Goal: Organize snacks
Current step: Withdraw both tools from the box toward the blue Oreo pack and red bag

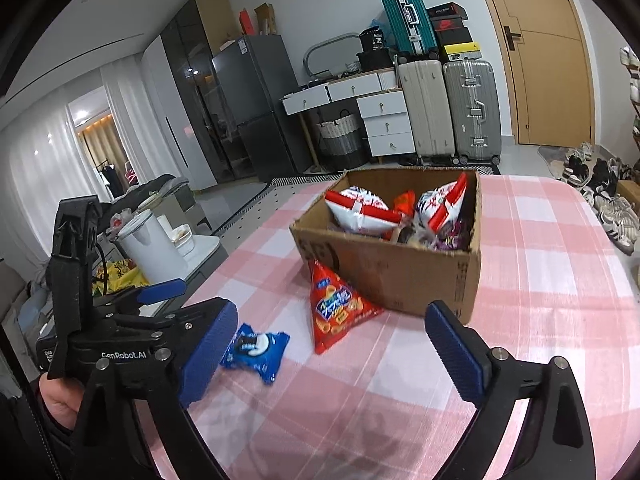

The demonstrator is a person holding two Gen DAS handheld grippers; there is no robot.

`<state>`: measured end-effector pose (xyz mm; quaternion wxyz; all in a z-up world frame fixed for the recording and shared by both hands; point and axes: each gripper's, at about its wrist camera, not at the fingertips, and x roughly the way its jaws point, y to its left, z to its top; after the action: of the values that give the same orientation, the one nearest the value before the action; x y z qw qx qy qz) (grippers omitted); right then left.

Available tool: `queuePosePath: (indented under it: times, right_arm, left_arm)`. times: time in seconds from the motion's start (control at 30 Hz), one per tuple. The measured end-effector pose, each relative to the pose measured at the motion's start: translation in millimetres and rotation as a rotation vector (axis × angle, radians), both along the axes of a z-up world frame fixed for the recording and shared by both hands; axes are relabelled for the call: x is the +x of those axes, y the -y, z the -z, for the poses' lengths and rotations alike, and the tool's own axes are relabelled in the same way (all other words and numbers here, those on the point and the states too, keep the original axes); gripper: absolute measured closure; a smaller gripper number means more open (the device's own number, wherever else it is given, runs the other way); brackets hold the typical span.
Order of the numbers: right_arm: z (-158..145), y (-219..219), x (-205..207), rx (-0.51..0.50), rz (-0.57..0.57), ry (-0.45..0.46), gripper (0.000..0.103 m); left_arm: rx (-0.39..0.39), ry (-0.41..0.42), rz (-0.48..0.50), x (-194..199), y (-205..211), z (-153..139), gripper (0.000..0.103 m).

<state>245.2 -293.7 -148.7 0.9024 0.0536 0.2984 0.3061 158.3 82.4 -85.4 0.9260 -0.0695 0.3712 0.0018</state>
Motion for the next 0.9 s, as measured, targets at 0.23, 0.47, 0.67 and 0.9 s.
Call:
queuePosePath:
  times: [0.23, 0.47, 0.67, 0.9]
  right_arm:
    - [13, 3, -13, -0.006, 0.013, -0.008, 0.002]
    - [21, 6, -13, -0.004, 0.023, -0.027, 0.001]
    - [27, 5, -16, -0.011, 0.011, -0.035, 0.001]
    - [36, 6, -14, -0.01, 0.012, -0.055, 0.001]
  left_arm:
    - [-0.03, -0.036, -0.017, -6, -6, 21, 0.001]
    - [-0.048, -0.101, -0.023, -2, -9, 52, 0.001]
    - [-0.046, -0.138, -0.025, 7, -6, 69, 0.001]
    - [-0.047, -0.186, -0.038, 23, -4, 89, 0.001]
